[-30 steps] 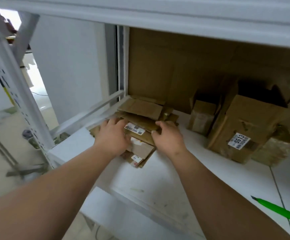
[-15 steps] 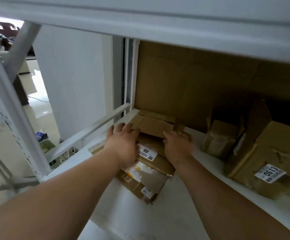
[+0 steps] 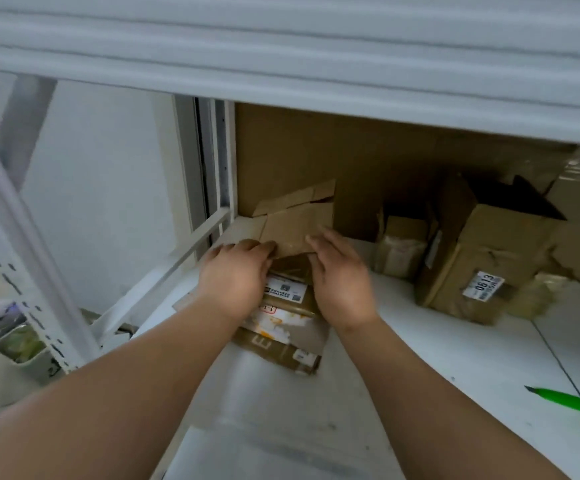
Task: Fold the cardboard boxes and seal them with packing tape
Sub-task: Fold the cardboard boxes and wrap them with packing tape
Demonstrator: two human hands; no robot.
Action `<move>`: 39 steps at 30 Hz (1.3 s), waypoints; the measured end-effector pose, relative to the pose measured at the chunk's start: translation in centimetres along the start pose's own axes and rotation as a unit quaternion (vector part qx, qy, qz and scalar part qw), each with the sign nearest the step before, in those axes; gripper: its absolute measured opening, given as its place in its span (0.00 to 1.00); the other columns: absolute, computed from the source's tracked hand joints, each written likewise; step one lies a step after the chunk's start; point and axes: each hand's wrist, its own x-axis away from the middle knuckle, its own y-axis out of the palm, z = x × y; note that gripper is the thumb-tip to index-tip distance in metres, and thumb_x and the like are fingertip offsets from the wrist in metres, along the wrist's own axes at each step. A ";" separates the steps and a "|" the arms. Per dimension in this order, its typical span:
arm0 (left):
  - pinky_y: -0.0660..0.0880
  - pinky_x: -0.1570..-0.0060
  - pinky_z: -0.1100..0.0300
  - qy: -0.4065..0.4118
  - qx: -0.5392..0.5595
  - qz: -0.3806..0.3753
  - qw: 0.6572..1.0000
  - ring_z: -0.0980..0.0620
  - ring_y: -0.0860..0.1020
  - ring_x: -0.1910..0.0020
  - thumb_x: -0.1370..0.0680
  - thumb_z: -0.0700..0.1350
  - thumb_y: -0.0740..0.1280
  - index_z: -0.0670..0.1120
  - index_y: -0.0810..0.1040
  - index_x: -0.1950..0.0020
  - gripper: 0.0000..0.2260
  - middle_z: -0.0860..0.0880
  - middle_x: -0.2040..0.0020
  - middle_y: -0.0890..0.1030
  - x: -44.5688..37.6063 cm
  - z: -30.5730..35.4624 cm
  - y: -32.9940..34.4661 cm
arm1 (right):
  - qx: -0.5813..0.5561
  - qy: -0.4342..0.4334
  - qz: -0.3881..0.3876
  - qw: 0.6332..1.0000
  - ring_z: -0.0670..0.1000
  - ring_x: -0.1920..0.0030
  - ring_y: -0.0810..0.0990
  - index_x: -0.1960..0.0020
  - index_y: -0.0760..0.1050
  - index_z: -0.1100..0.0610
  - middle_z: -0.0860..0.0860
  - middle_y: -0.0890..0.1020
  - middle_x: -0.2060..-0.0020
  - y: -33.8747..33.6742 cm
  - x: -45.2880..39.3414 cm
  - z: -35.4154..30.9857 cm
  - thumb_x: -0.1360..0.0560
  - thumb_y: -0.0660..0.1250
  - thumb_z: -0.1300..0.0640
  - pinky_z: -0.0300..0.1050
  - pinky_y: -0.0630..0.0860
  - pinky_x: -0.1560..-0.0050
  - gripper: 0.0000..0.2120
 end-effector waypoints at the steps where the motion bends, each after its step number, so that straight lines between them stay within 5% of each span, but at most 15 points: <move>1: 0.69 0.38 0.49 0.008 0.008 0.001 1.000 0.42 0.77 0.39 0.17 0.53 0.55 0.55 0.72 0.29 0.18 0.49 0.34 0.78 0.5 0.2 -0.1 | -0.004 0.002 0.008 1.000 0.60 0.35 0.78 0.39 0.80 0.64 0.61 0.79 0.36 -0.5 0.5 -0.4 0.22 0.66 0.66 0.43 0.66 0.33 0.13; 9: 0.76 0.48 0.46 0.032 0.165 0.044 0.985 0.38 0.78 0.46 0.19 0.42 0.59 0.47 0.75 0.32 0.16 0.41 0.42 0.80 3.4 4.3 -1.7 | -0.046 0.024 0.029 0.998 0.56 0.32 0.74 0.35 0.78 0.59 0.56 0.77 0.33 -5.2 3.3 -2.5 0.22 0.65 0.64 0.48 0.67 0.30 0.16; 13: 0.67 0.64 0.62 -0.012 0.261 0.089 0.961 0.57 0.73 0.60 0.16 0.46 0.56 0.53 0.72 0.48 0.06 0.55 0.59 0.75 4.7 7.0 -3.0 | -0.088 0.116 0.058 0.988 0.50 0.28 0.66 0.26 0.65 0.52 0.50 0.69 0.28 -8.0 5.3 -0.8 0.22 0.64 0.61 0.46 0.65 0.29 0.25; 16: 0.64 0.64 0.72 -0.054 0.376 0.094 0.920 0.66 0.74 0.59 0.16 0.48 0.55 0.54 0.70 0.51 0.07 0.60 0.59 0.75 5.7 9.3 -4.3 | -0.115 0.215 0.108 0.964 0.53 0.32 0.68 0.28 0.66 0.54 0.53 0.70 0.33 -10.1 6.7 1.6 0.24 0.66 0.62 0.42 0.65 0.34 0.25; 21: 0.69 0.61 0.63 -0.149 0.537 0.053 0.828 0.66 0.73 0.65 0.17 0.47 0.56 0.56 0.73 0.58 0.11 0.61 0.63 0.78 7.4 13.7 -5.0 | -0.193 0.375 0.168 0.891 0.55 0.31 0.67 0.25 0.63 0.54 0.54 0.69 0.30 -14.3 9.4 6.1 0.24 0.68 0.55 0.49 0.64 0.31 0.30; 24: 0.70 0.57 0.56 -0.162 0.558 0.009 0.814 0.58 0.76 0.59 0.18 0.46 0.55 0.54 0.74 0.55 0.10 0.55 0.59 0.79 8.8 17.3 -4.2 | -0.317 0.376 0.133 0.861 0.49 0.34 0.73 0.25 0.59 0.41 0.43 0.74 0.35 -17.4 12.0 8.1 0.20 0.63 0.52 0.46 0.68 0.35 0.26; 28: 0.69 0.60 0.62 -0.177 0.552 -0.043 0.814 0.67 0.77 0.60 0.17 0.46 0.55 0.61 0.76 0.55 0.14 0.63 0.59 0.80 10.7 23.1 -2.7 | -0.315 0.366 0.087 0.871 0.47 0.33 0.71 0.21 0.54 0.44 0.46 0.71 0.29 -21.9 15.1 11.1 0.18 0.60 0.55 0.48 0.68 0.30 0.28; 32: 0.71 0.52 0.62 -0.174 0.551 -0.077 0.813 0.61 0.76 0.45 0.15 0.49 0.55 0.66 0.75 0.46 0.13 0.62 0.46 0.79 12.2 27.9 -1.0 | -0.333 0.343 0.089 0.874 0.44 0.32 0.71 0.22 0.50 0.38 0.42 0.70 0.30 -25.9 18.0 13.9 0.18 0.61 0.58 0.53 0.68 0.28 0.33; 35: 0.71 0.49 0.66 -0.153 0.551 -0.075 0.817 0.62 0.75 0.41 0.15 0.48 0.55 0.76 0.67 0.37 0.20 0.65 0.42 0.77 13.4 30.1 -0.4 | -0.342 0.329 0.070 0.878 0.44 0.31 0.71 0.24 0.48 0.32 0.43 0.69 0.29 -27.6 19.9 15.3 0.18 0.61 0.60 0.55 0.69 0.29 0.35; 39: 0.69 0.32 0.49 -0.170 0.568 -0.073 0.802 0.50 0.74 0.34 0.15 0.48 0.57 0.78 0.50 0.28 0.28 0.55 0.32 0.75 14.1 32.3 0.1 | -0.328 0.310 0.038 0.891 0.46 0.31 0.72 0.27 0.52 0.27 0.43 0.71 0.29 -28.1 21.5 16.2 0.19 0.62 0.60 0.56 0.71 0.30 0.35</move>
